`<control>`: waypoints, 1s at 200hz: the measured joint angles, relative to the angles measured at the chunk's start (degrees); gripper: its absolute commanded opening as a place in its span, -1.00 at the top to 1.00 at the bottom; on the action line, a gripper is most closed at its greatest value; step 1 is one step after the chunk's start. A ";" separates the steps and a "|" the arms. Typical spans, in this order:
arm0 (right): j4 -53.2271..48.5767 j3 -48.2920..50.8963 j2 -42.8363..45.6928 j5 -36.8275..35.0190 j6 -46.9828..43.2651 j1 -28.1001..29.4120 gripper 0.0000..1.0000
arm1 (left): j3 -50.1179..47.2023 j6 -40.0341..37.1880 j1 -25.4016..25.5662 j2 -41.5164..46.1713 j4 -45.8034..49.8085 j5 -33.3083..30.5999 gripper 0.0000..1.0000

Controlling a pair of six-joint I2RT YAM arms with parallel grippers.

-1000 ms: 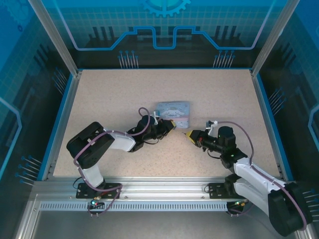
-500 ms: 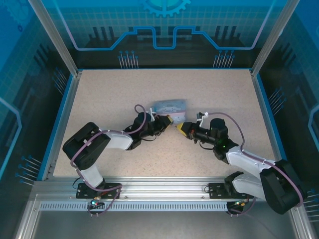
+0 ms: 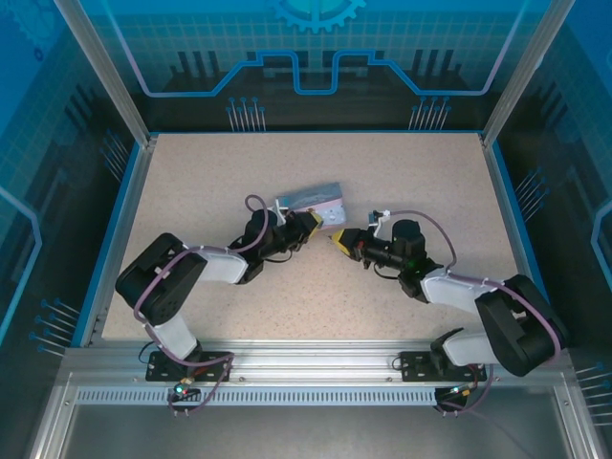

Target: Unlock the padlock with the key

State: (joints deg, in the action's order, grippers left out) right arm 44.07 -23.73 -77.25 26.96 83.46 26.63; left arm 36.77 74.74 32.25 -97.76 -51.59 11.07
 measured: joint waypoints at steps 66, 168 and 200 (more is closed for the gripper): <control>4.28 -0.72 -5.51 0.94 0.70 -0.55 1.00 | -2.29 1.42 -2.10 1.18 -3.21 5.73 1.00; 6.62 -0.76 -4.57 -0.98 3.37 -1.18 1.00 | -3.82 7.48 -3.69 -1.95 -14.34 10.27 1.00; 6.58 -0.76 -3.89 -2.60 3.96 -1.07 1.00 | -4.04 7.74 -3.69 -1.95 -14.38 10.27 1.00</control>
State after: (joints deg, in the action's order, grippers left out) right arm 50.65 -24.49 -81.14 24.36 87.42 25.56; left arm 32.73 82.48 28.56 -99.70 -65.98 21.34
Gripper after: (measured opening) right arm 0.043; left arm 0.130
